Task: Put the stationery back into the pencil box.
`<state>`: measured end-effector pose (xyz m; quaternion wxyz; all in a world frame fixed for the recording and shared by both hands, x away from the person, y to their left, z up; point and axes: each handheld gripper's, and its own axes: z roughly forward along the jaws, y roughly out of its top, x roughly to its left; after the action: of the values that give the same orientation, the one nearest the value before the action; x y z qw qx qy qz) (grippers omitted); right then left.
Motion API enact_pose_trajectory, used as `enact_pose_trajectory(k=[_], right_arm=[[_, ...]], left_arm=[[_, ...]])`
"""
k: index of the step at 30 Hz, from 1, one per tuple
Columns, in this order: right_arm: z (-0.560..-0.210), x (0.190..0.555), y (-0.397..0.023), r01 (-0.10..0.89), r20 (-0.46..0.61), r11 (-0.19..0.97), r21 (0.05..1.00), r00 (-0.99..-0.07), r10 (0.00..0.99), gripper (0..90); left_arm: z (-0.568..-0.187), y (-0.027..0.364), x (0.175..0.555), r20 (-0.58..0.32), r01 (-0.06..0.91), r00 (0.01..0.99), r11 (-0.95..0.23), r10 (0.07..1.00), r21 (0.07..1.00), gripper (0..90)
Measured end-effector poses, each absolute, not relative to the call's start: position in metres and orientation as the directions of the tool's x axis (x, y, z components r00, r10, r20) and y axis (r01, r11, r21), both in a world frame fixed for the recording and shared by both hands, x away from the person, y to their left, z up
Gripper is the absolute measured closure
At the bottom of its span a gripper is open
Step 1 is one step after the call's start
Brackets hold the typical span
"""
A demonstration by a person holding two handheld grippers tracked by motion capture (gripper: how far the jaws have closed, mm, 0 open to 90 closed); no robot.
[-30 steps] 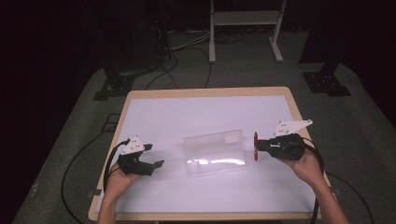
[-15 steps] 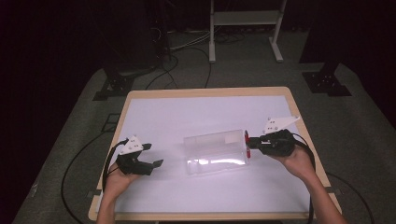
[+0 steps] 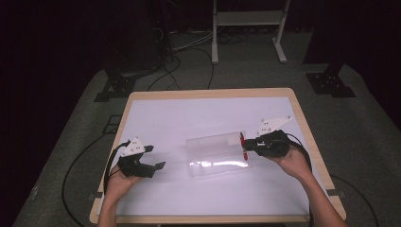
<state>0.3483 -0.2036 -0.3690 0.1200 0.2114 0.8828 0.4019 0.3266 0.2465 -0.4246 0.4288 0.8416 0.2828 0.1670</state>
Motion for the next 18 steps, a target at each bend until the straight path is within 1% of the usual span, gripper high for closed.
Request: enact_pose_trajectory(k=[18], right_arm=[[-0.381,0.357,-0.183,0.272,-0.054,0.644,0.715,-0.897,0.438,78.9]], left_arm=[[-0.424,0.247,0.326,0.037,0.332,0.786,-0.472,0.617,0.817,18.8]])
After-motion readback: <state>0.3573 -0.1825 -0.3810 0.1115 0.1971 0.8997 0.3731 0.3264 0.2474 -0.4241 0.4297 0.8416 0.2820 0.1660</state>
